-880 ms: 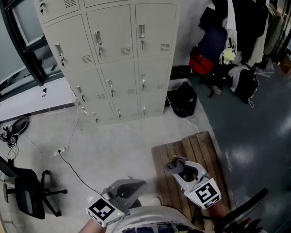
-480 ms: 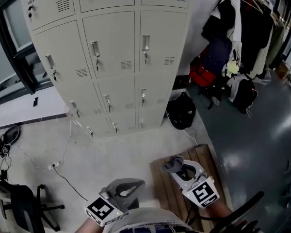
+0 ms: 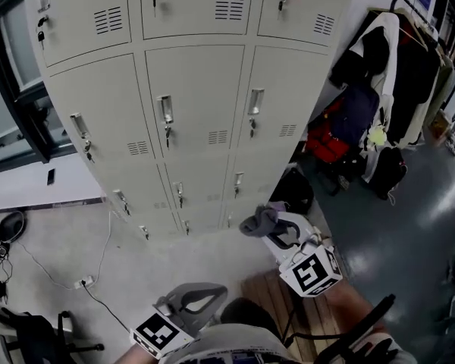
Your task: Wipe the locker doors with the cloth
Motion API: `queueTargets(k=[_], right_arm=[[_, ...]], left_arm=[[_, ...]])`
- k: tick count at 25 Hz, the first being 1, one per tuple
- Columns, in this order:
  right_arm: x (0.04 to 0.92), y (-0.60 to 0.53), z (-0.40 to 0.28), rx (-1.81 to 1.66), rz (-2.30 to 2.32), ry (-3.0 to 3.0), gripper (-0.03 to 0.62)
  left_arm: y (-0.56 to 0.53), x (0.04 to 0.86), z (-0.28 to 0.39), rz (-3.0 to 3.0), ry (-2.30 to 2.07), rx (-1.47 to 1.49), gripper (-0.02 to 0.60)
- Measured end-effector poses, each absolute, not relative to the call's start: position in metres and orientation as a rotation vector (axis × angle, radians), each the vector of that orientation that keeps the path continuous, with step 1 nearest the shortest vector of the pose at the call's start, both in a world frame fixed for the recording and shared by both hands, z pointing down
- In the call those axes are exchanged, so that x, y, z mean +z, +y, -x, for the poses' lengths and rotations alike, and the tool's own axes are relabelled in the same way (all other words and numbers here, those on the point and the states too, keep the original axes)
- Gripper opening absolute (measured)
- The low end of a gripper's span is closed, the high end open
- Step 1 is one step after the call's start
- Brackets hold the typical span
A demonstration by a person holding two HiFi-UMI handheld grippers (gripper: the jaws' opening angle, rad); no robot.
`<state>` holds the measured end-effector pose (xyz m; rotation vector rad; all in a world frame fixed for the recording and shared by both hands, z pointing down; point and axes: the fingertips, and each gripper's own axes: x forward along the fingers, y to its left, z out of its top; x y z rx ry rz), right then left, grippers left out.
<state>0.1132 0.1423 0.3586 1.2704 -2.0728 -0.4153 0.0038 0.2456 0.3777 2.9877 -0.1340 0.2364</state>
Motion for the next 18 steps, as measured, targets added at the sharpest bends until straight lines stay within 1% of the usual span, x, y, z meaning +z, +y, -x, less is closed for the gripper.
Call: queueTargets(k=[10,18], right_arm=[[0.248,-0.044,-0.134,-0.880,-1.176,-1.940,0.114],[0.190,-0.144,-0.151,-1.177,-1.074,-1.794,0.114]], left_arm=[[0.130,0.354,-0.029,-3.004,-0.374,0.162,0.003],[0.063,0.346,-0.076,-2.993,-0.512,0.111,0.003]])
